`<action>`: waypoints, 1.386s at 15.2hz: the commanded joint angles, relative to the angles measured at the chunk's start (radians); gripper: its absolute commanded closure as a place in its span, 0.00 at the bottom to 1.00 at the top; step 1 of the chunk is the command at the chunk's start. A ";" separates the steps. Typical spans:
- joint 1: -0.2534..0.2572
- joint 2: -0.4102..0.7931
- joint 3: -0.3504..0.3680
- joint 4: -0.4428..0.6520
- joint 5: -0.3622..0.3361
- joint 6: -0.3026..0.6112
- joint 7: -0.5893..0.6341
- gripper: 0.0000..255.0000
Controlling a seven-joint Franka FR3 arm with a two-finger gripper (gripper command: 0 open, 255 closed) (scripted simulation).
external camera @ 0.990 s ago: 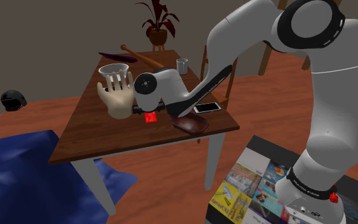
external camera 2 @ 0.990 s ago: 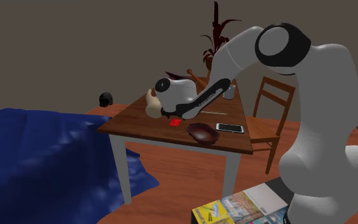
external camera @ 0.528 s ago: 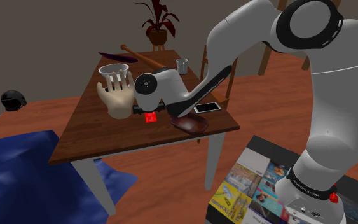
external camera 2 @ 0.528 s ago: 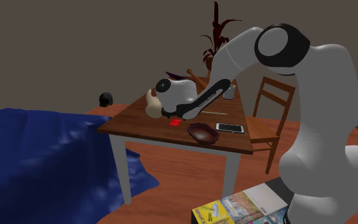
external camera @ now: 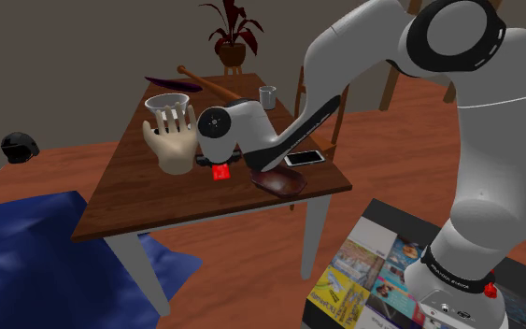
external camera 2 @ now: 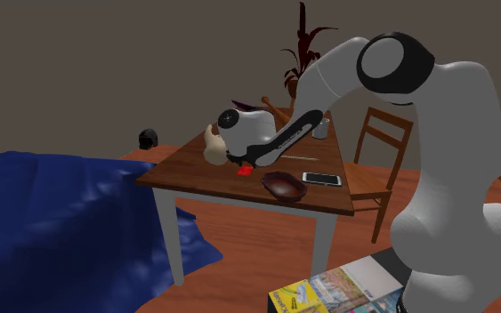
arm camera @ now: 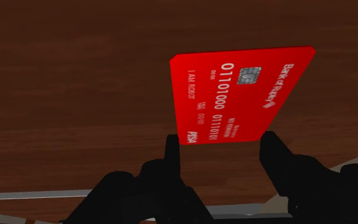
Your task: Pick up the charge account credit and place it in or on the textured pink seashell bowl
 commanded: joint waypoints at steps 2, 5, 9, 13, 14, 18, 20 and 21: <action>0.000 0.001 0.000 -0.004 0.002 0.000 0.001 1.00; -0.007 -0.013 0.009 0.000 0.023 -0.005 -0.021 1.00; -0.023 -0.047 0.028 0.003 0.067 -0.014 -0.063 1.00; -0.038 -0.080 0.047 0.008 0.112 -0.025 -0.105 1.00; -0.042 -0.088 0.052 0.010 0.123 -0.028 -0.116 1.00; -0.056 -0.119 0.069 0.020 0.167 -0.040 -0.159 1.00; -0.063 -0.133 0.078 0.026 0.189 -0.047 -0.180 1.00; -0.066 -0.141 0.082 0.030 0.200 -0.051 -0.191 1.00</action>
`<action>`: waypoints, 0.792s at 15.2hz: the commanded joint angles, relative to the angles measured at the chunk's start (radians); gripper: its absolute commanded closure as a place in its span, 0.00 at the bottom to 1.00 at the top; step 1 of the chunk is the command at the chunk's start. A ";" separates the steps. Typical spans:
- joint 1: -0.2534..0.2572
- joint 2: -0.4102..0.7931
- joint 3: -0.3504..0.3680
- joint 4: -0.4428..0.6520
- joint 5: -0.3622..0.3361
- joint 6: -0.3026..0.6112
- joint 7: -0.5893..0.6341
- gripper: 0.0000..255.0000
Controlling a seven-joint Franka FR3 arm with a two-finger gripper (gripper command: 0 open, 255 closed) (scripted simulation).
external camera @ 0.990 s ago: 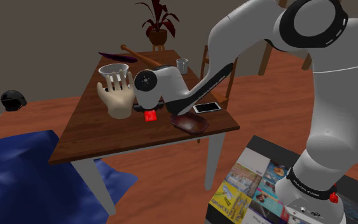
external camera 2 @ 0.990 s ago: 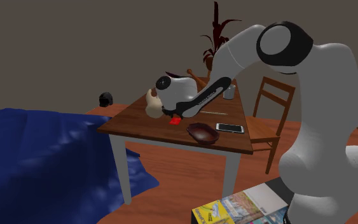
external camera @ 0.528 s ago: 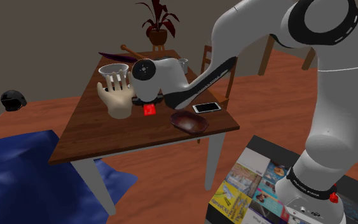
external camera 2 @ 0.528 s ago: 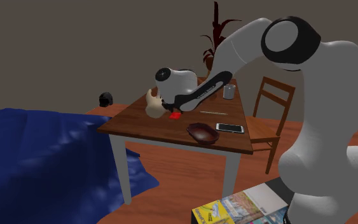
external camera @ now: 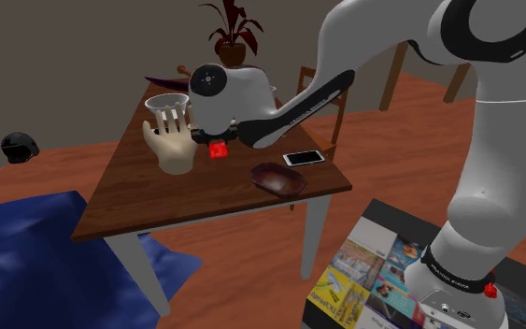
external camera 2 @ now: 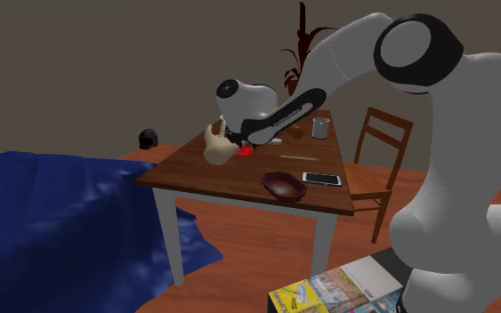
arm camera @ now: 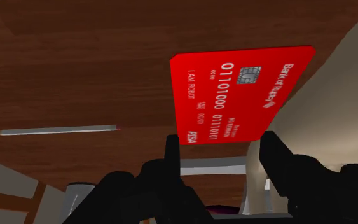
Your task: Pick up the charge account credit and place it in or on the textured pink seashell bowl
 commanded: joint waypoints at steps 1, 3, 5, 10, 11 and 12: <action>-0.005 -0.013 0.008 0.008 0.022 -0.009 -0.021 1.00; -0.011 -0.027 0.016 0.016 0.043 -0.017 -0.043 1.00; -0.017 -0.039 0.023 0.024 0.063 -0.025 -0.063 1.00; -0.139 -0.302 0.059 -0.234 0.214 0.129 -0.100 1.00; -0.153 -0.360 0.057 -0.284 0.257 0.164 -0.120 1.00; -0.160 -0.419 0.050 -0.333 0.302 0.198 -0.145 1.00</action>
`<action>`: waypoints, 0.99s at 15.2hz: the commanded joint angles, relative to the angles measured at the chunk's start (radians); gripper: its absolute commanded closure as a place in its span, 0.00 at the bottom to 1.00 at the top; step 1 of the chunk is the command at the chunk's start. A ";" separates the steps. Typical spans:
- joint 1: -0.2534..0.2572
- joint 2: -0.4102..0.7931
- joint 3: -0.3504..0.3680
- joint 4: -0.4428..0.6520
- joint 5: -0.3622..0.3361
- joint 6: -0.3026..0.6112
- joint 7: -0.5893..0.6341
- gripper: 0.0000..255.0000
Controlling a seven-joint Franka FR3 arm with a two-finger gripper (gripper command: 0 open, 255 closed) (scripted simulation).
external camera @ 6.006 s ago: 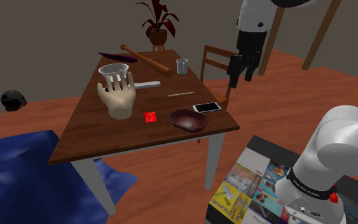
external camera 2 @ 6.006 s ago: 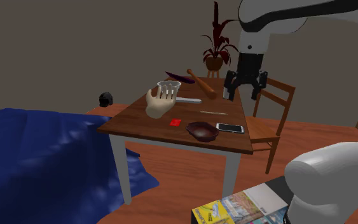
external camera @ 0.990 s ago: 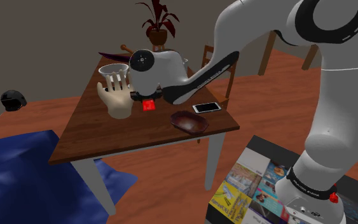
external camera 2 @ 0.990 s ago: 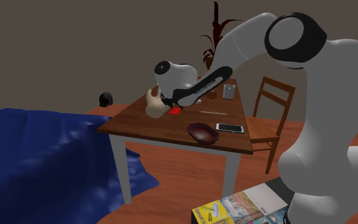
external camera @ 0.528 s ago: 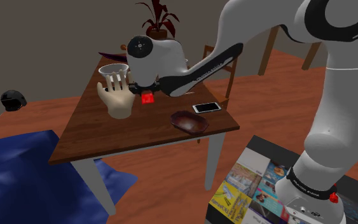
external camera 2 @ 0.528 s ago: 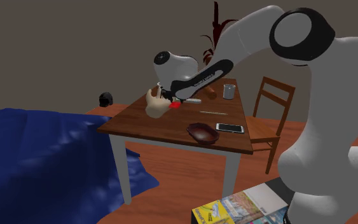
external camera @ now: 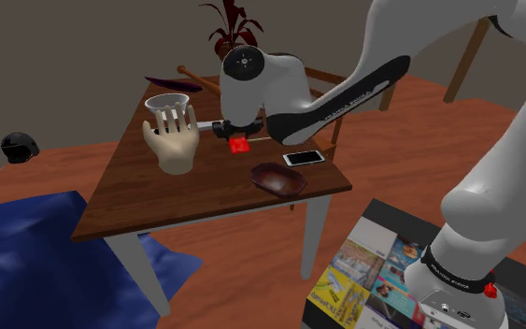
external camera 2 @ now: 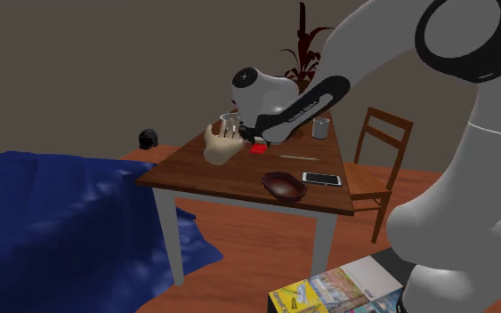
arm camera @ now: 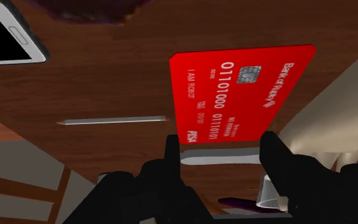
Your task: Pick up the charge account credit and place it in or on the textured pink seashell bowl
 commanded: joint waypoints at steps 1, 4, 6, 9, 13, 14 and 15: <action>-0.017 -0.131 -0.014 -0.106 0.106 0.072 -0.059 1.00; 0.029 -0.293 -0.084 -0.247 0.240 0.145 -0.151 1.00; 0.082 -0.388 -0.142 -0.334 0.313 0.173 -0.208 1.00; 0.132 -0.464 -0.193 -0.417 0.355 0.196 -0.241 1.00; 0.090 -0.437 -0.153 -0.438 0.302 0.239 -0.179 1.00; 0.078 -0.430 -0.141 -0.443 0.288 0.250 -0.162 1.00; 0.066 -0.422 -0.129 -0.447 0.272 0.260 -0.145 1.00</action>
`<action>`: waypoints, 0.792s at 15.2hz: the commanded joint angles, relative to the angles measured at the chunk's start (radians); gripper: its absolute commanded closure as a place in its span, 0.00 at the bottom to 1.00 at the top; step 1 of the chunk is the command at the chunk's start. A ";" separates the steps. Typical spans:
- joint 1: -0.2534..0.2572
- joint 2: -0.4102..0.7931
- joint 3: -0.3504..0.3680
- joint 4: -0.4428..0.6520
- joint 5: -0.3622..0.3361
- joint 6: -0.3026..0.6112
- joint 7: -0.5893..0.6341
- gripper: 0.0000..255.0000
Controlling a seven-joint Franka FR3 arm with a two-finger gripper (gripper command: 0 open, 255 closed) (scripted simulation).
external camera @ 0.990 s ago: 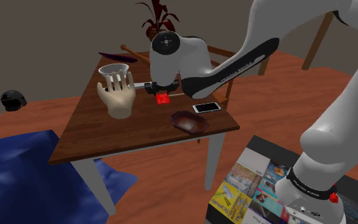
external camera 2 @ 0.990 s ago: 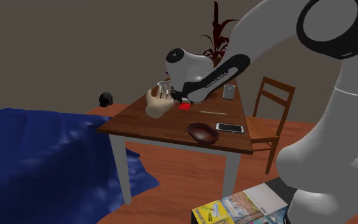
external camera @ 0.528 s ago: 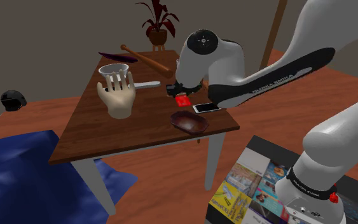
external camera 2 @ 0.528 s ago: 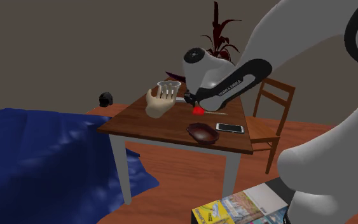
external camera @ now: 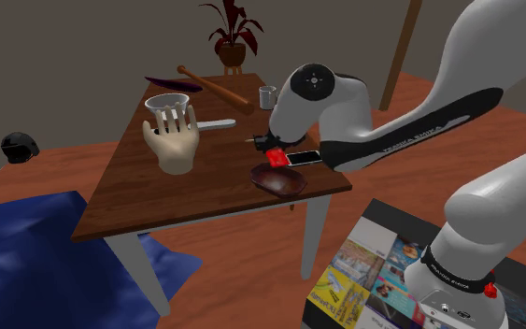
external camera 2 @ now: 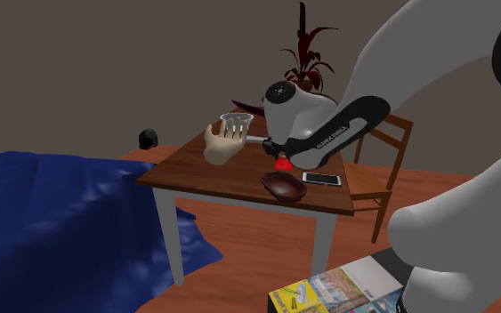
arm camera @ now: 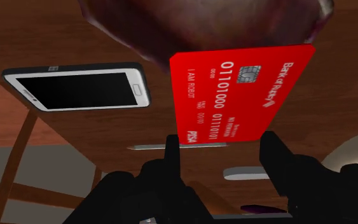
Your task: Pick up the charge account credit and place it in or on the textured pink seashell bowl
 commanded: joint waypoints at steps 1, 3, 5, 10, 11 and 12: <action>-0.026 0.016 0.025 -0.006 -0.031 0.019 0.036 1.00; -0.055 0.033 0.052 -0.012 -0.067 0.038 0.074 1.00; -0.087 0.050 0.082 -0.017 -0.106 0.056 0.116 1.00; -0.157 0.087 0.146 -0.022 -0.194 0.086 0.207 1.00; -0.157 0.086 0.146 -0.022 -0.194 0.086 0.207 1.00; -0.157 0.087 0.146 -0.022 -0.194 0.086 0.207 1.00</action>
